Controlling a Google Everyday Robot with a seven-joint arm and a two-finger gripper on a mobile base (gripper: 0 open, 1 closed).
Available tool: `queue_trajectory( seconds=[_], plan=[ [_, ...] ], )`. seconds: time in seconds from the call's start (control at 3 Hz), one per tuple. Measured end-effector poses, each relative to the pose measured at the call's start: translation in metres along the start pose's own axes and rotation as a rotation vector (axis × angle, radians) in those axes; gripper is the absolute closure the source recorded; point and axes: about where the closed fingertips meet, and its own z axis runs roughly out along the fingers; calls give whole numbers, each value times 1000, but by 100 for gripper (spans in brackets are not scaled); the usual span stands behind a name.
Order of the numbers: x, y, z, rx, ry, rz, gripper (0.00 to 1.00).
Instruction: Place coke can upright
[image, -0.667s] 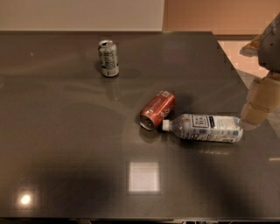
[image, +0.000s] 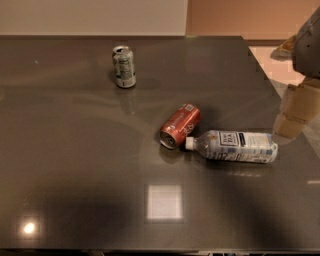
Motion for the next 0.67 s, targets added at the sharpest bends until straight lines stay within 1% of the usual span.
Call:
queue_trajectory(
  seconds=[0.33, 0.67],
  plan=[
    [-23, -19, 9, 8, -32, -105, 0],
    [-55, -37, 28, 6, -76, -241, 0]
  ],
)
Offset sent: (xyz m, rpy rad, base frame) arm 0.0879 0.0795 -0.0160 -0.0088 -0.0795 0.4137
